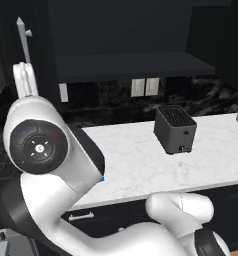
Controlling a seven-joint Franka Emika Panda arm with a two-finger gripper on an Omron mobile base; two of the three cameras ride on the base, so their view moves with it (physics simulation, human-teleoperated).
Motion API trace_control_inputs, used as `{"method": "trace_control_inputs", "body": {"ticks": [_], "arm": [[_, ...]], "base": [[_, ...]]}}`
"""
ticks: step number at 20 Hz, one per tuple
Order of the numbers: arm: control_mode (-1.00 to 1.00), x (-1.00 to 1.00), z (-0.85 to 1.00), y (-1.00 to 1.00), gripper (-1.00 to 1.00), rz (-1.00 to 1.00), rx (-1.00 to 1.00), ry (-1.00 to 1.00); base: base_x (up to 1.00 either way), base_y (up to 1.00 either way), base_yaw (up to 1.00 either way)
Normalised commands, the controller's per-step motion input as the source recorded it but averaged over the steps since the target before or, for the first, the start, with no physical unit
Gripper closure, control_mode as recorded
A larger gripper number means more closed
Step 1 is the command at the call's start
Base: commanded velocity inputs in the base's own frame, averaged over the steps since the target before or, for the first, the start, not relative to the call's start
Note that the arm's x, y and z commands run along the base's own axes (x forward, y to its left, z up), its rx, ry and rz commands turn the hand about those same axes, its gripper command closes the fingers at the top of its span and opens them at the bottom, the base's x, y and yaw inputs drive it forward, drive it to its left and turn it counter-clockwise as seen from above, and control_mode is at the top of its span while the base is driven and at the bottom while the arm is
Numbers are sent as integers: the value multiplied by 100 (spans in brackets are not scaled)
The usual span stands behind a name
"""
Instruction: Pick the kettle from the counter and place it on the tray. Then pick the mug from the cabinet and place it on the tray. Then close the cabinet doors.
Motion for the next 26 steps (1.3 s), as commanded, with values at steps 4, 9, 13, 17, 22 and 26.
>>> {"method": "trace_control_inputs", "body": {"ticks": [4, 9, 13, 17, 22, 26], "arm": [[-100, 13, 7, -80, -100, -39, 0, 5], [-100, 21, 2, -78, -100, -36, 0, 5], [-100, 48, 0, -70, -100, -26, 0, 3], [-100, 81, -6, -58, -100, -11, 0, 0], [-100, 99, -16, -53, -100, -1, 1, 0], [-100, 100, -31, -50, -100, 0, 1, 0]], "base": [[0, 0, 0], [0, 0, 0], [0, 0, 0], [0, 0, 0], [0, 0, 0], [0, 0, 0]]}}
